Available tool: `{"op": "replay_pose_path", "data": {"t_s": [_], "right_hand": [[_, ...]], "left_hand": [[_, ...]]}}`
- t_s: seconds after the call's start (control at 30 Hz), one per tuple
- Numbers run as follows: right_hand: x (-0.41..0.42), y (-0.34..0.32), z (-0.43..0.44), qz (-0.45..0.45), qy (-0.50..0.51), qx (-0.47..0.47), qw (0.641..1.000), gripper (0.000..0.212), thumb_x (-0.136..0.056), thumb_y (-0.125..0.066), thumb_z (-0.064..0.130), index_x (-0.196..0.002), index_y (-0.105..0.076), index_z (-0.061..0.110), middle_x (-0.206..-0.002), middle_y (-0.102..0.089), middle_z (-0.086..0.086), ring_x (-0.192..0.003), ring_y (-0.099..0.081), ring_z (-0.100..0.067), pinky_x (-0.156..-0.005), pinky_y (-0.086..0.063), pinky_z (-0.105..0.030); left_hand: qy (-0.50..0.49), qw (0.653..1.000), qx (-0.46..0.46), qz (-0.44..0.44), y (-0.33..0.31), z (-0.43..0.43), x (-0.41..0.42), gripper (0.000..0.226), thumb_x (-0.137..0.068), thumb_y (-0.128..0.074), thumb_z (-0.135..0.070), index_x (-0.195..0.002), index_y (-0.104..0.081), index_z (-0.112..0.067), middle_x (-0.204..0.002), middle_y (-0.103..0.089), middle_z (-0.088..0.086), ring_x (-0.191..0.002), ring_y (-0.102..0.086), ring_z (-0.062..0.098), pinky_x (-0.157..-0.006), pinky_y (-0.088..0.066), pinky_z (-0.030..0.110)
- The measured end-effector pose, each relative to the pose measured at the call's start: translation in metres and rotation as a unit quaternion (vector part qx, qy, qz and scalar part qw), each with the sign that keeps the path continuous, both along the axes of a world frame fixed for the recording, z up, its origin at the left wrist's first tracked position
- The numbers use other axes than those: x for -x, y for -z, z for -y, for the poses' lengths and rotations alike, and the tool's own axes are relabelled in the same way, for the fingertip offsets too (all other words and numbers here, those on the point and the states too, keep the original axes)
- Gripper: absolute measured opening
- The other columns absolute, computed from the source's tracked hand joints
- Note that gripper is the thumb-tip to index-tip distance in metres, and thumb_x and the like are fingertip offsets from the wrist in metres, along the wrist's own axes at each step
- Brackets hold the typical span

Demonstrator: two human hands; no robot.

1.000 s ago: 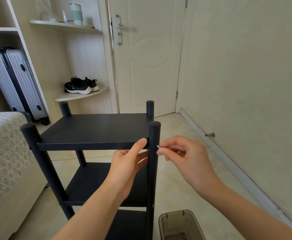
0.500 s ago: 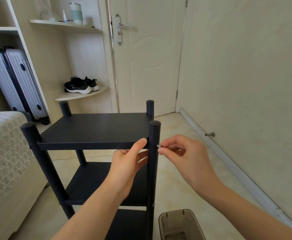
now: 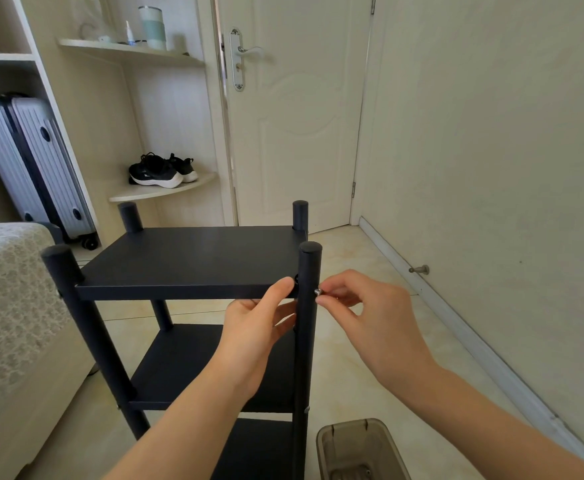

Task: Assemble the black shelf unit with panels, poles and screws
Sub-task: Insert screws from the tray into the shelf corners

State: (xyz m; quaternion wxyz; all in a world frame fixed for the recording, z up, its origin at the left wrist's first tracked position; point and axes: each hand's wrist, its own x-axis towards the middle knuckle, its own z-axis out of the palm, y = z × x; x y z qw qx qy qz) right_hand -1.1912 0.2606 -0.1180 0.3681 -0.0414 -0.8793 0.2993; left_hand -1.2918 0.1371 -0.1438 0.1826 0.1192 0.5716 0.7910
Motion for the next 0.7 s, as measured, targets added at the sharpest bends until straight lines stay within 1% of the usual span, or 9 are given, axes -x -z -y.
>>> {"op": "replay_pose_path", "data": {"t_s": [0.07, 0.13, 0.23, 0.3, 0.43, 0.5, 0.57, 0.63, 0.7], "right_hand": [[0.000, 0.001, 0.000, -0.001, 0.017, -0.051, 0.999, 0.012, -0.089, -0.070, 0.021, -0.101, -0.070, 0.022, -0.088, -0.067, 0.014, -0.080, -0.061, 0.001, -0.072, -0.046, -0.005], [0.001, 0.001, 0.001, -0.002, 0.020, -0.065, 0.998, 0.014, -0.089, -0.070, 0.020, -0.103, -0.071, 0.019, -0.090, -0.068, 0.010, -0.079, -0.060, 0.000, -0.072, -0.045, -0.005], [0.002, 0.000, 0.001, -0.004, 0.008, 0.009, 1.000, 0.008, -0.089, -0.070, 0.024, -0.097, -0.071, 0.025, -0.083, -0.064, 0.021, -0.080, -0.062, 0.005, -0.073, -0.045, -0.003], [0.002, -0.002, 0.000, -0.003, -0.009, 0.079, 0.997, 0.004, -0.088, -0.071, 0.026, -0.091, -0.071, 0.028, -0.077, -0.067, 0.021, -0.083, -0.063, 0.007, -0.074, -0.046, -0.005], [0.005, -0.003, -0.001, 0.006, -0.022, 0.106, 0.994, 0.004, -0.087, -0.072, 0.028, -0.088, -0.069, 0.031, -0.077, -0.069, 0.019, -0.081, -0.064, 0.006, -0.072, -0.047, -0.006], [0.006, -0.002, -0.002, 0.014, -0.019, 0.109, 0.994, 0.005, -0.087, -0.072, 0.032, -0.089, -0.067, 0.034, -0.078, -0.067, 0.021, -0.083, -0.062, 0.007, -0.072, -0.045, -0.004], [0.009, -0.002, -0.005, 0.024, -0.013, 0.119, 0.993, 0.010, -0.086, -0.071, 0.037, -0.093, -0.065, 0.036, -0.080, -0.067, 0.021, -0.086, -0.060, 0.008, -0.071, -0.044, -0.004], [0.012, -0.005, -0.008, 0.042, -0.025, 0.136, 0.990, 0.016, -0.086, -0.071, 0.038, -0.098, -0.062, 0.039, -0.080, -0.067, 0.018, -0.085, -0.060, 0.006, -0.070, -0.046, -0.005], [0.015, -0.009, -0.011, 0.066, -0.072, 0.189, 0.977, 0.020, -0.086, -0.071, 0.034, -0.103, -0.062, 0.040, -0.081, -0.068, 0.013, -0.083, -0.064, 0.000, -0.067, -0.051, -0.012]], "left_hand": [[0.003, 1.000, -0.001, 0.001, -0.001, 0.000, -0.001, 0.024, -0.086, -0.072, -0.033, -0.087, -0.052, -0.021, -0.065, -0.072, -0.018, -0.071, -0.073, 0.000, -0.054, -0.051, 0.016], [0.003, 1.000, -0.003, 0.004, -0.002, 0.000, -0.002, 0.025, -0.086, -0.072, -0.034, -0.088, -0.051, -0.021, -0.065, -0.072, -0.019, -0.071, -0.073, 0.000, -0.057, -0.050, 0.017], [0.003, 1.000, -0.011, 0.008, -0.004, 0.001, -0.002, 0.029, -0.082, -0.074, -0.036, -0.089, -0.049, -0.022, -0.065, -0.071, -0.020, -0.071, -0.073, 0.000, -0.059, -0.050, 0.019], [0.009, 1.000, -0.016, 0.008, -0.006, 0.002, -0.003, 0.040, -0.070, -0.076, -0.042, -0.091, -0.049, -0.022, -0.068, -0.072, -0.018, -0.074, -0.073, 0.001, -0.063, -0.051, 0.022], [0.006, 1.000, -0.019, 0.012, -0.007, 0.003, -0.004, 0.051, -0.059, -0.076, -0.047, -0.094, -0.049, -0.022, -0.071, -0.073, -0.016, -0.078, -0.074, 0.003, -0.069, -0.050, 0.026], [-0.001, 1.000, -0.023, 0.015, -0.008, 0.002, -0.003, 0.051, -0.057, -0.077, -0.048, -0.092, -0.048, -0.023, -0.074, -0.075, -0.011, -0.080, -0.075, 0.008, -0.070, -0.051, 0.027], [-0.015, 0.999, -0.024, 0.022, -0.008, 0.001, -0.003, 0.053, -0.053, -0.077, -0.050, -0.091, -0.047, -0.027, -0.089, -0.073, -0.004, -0.088, -0.074, 0.018, -0.071, -0.053, 0.027], [-0.023, 0.999, -0.023, 0.025, -0.008, 0.001, -0.004, 0.055, -0.051, -0.077, -0.051, -0.092, -0.047, -0.029, -0.099, -0.066, -0.004, -0.092, -0.071, 0.017, -0.070, -0.054, 0.026], [-0.019, 0.999, -0.023, 0.021, -0.009, 0.001, -0.004, 0.052, -0.054, -0.077, -0.050, -0.090, -0.046, -0.031, -0.095, -0.065, -0.006, -0.085, -0.072, 0.013, -0.066, -0.054, 0.023]]}}
